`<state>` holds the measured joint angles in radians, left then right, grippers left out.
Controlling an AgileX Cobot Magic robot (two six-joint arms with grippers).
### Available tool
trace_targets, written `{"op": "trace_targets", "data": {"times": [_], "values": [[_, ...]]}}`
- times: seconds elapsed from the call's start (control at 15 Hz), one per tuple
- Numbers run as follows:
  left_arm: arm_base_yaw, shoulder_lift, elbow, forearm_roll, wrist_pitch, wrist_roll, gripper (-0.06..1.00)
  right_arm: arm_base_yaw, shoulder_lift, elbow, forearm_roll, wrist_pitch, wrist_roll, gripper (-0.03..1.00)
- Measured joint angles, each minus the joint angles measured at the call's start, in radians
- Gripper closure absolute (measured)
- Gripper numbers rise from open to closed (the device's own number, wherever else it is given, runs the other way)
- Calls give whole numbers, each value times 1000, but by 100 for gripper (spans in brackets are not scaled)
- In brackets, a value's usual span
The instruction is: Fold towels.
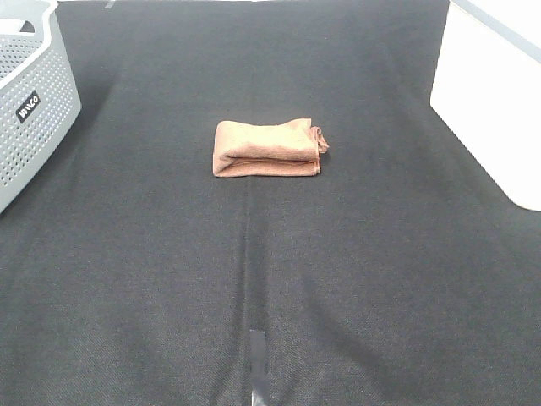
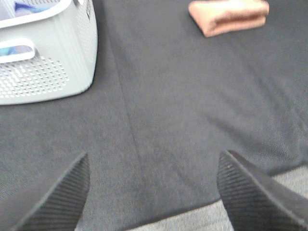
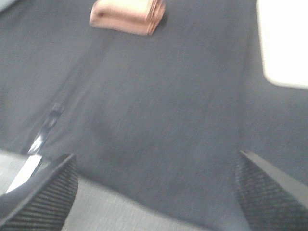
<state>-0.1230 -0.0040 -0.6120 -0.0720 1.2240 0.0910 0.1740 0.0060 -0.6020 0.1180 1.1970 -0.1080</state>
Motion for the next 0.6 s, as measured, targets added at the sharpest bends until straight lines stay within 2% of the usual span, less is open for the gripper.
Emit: {"op": "trace_targets", "data": {"times": [0.2, 0.33, 0.4, 0.6], "values": [[0, 10, 67, -32, -37, 73, 24, 0, -12, 64, -15, -65, 0, 14], [0, 10, 84, -59, -104, 124, 24, 0, -11, 88, -20, -115, 1, 14], [0, 11, 100, -64, -140, 130, 24, 0, -7, 92, -22, -120, 2, 14], [0, 12, 110, -65, -159, 132, 24, 0, -1, 95, -22, -125, 10, 14]]}}
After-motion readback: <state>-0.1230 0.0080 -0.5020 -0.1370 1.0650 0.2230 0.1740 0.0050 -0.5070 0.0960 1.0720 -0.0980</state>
